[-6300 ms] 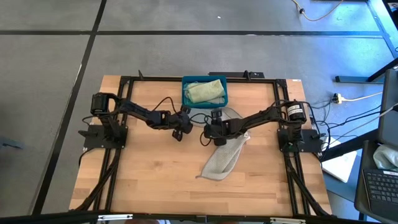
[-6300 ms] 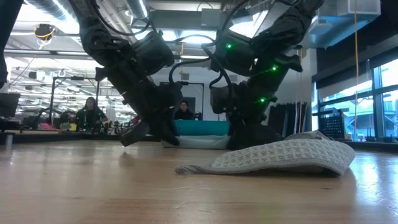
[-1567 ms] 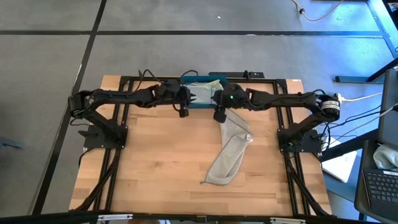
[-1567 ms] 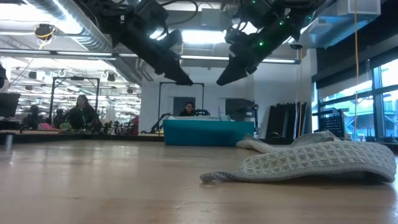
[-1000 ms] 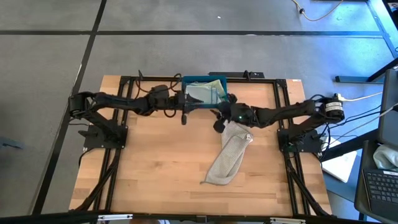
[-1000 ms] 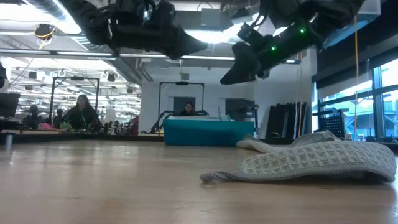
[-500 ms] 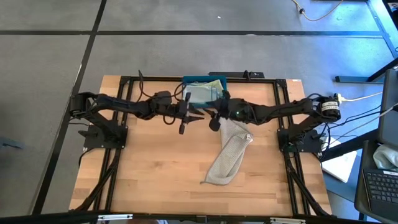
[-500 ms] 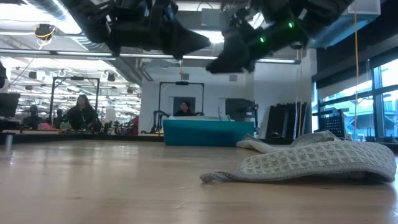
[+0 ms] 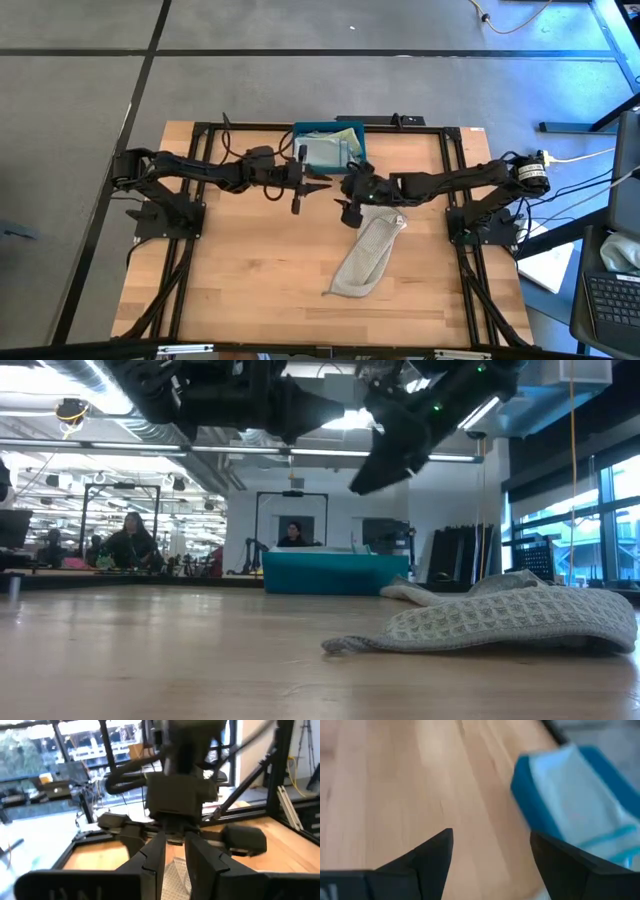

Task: Fold microfiber towels
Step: Fold the gray towel

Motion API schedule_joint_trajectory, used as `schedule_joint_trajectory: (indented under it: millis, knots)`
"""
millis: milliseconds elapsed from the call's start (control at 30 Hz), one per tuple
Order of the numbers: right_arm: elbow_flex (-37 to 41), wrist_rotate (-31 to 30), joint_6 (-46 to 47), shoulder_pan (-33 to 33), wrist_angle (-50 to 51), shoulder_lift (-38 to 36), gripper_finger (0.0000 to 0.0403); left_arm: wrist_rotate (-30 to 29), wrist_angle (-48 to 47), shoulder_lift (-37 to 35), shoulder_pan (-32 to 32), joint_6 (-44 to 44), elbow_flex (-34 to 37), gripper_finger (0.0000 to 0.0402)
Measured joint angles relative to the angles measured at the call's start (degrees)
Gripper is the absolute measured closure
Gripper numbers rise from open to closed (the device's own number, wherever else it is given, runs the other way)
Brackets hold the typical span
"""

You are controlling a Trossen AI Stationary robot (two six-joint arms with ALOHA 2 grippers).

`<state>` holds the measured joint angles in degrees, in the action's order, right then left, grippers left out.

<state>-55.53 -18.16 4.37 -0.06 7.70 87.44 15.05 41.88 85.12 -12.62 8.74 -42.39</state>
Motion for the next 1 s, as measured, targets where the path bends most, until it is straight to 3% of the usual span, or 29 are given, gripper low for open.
schedule_joint_trajectory:
  millis: [267, 467, 600, 667, 1000]
  knots:
    - [-0.63, 0.01, 9.02, 4.28, 17.04, -0.09, 0.0135, -0.52, -11.39, 0.0, 1.68, -1.74, -6.05, 0.0337]
    - [-0.63, -0.46, 17.83, 7.46, 24.49, -3.18, 0.0134, -0.67, -28.91, 0.0, 4.02, 0.31, -12.3, 0.0337]
    - [-0.66, -2.22, 19.26, 11.34, 29.73, -5.93, 0.0134, -3.9, -38.4, 0.0, 5.13, 2.08, -14.36, 0.0337]
    - [-0.66, -4.7, 19.68, 13.04, 31.9, -6.06, 0.0134, -5.8, -38.98, 0.0, 5.7, 2.36, -14.26, 0.0337]
    - [4.71, -5.26, 26.4, 19.56, 43.13, -4.22, 0.0134, -7.17, -40.46, 0.0, 6.05, 3.02, -13.93, 0.0337]
